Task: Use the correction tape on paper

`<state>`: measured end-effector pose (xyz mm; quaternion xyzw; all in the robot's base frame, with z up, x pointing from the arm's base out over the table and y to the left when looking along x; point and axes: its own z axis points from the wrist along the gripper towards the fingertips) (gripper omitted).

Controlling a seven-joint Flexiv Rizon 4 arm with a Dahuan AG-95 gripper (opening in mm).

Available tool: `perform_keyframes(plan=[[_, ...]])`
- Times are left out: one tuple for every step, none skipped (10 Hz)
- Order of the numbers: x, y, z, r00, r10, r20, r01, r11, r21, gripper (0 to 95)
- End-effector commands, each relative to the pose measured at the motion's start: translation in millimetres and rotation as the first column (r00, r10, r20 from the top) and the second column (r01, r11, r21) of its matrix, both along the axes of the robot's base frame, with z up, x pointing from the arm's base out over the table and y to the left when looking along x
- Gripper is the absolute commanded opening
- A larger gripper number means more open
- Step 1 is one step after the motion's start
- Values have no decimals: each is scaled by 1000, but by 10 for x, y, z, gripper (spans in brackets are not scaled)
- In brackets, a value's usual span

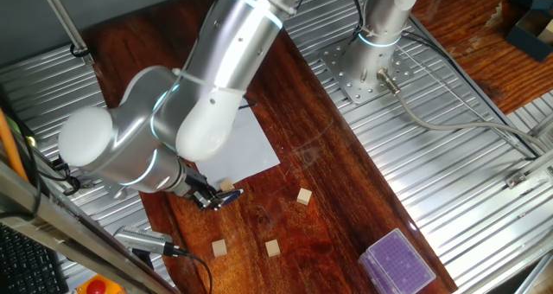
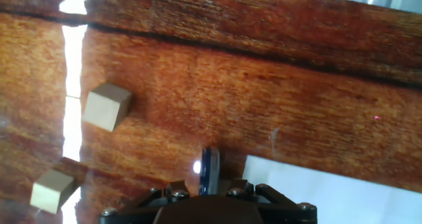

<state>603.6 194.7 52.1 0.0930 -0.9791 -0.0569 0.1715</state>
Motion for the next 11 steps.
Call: perform_keyframes(plan=[[-12,-15,-36,1000,-1,3,1,1000,1,380],[-5,-21,-75,1000,-3,3,3,1000,2,380],[-1,-21,-93,1000,-7,2,7,1000,4,380],[7,-13,-122,1000,-12,-1,12,1000,4,380],[10,-4,-133,1000,-16,-3,16,1000,3,380],[11,2,-137,1000,-18,-6,18,1000,2,380],[4,9,-144,1000,-20,-11,20,1000,1,380],[2,11,-140,1000,-19,-11,19,1000,1,380],[0,13,-129,1000,-18,-11,18,1000,2,380],[-4,12,-104,1000,-19,-11,19,1000,2,380],[-25,-8,-56,1000,-15,-12,15,1000,4,380]])
